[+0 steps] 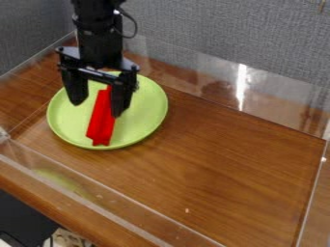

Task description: Put the carrot on the right side

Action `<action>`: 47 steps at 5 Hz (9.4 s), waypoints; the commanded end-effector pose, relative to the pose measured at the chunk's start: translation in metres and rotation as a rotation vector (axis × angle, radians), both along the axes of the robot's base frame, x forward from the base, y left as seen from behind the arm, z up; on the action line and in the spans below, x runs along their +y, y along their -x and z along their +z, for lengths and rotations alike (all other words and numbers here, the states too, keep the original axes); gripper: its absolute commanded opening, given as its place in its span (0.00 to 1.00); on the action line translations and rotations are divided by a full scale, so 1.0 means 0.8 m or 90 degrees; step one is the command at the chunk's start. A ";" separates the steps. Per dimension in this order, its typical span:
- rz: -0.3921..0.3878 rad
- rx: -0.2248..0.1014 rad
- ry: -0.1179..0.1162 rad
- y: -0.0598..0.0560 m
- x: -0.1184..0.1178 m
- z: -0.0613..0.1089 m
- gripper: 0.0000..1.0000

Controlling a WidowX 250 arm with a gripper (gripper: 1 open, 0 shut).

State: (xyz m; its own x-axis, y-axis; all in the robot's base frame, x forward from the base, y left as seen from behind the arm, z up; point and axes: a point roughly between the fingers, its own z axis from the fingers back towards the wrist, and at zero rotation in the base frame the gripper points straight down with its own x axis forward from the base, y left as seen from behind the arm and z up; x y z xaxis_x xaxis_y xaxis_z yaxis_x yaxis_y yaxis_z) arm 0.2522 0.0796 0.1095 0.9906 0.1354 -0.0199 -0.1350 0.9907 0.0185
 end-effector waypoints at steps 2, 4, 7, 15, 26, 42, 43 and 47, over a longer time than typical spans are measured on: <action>0.020 -0.046 -0.027 -0.022 -0.003 -0.001 1.00; -0.021 -0.054 -0.034 -0.036 -0.015 -0.013 0.00; -0.097 -0.071 -0.033 -0.042 -0.015 0.011 1.00; 0.109 -0.059 -0.063 -0.051 -0.005 0.023 1.00; 0.197 -0.025 -0.095 -0.069 0.021 -0.049 1.00; 0.037 -0.120 -0.031 -0.010 -0.059 0.044 1.00; 0.094 -0.110 -0.045 0.014 -0.019 0.046 1.00; -0.034 -0.093 -0.025 -0.018 -0.076 -0.019 1.00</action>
State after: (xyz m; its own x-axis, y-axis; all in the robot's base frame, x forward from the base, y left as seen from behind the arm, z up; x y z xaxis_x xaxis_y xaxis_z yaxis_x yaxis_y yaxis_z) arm 0.2628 0.0202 0.0838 0.9924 0.0883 0.0854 -0.0923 0.9947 0.0447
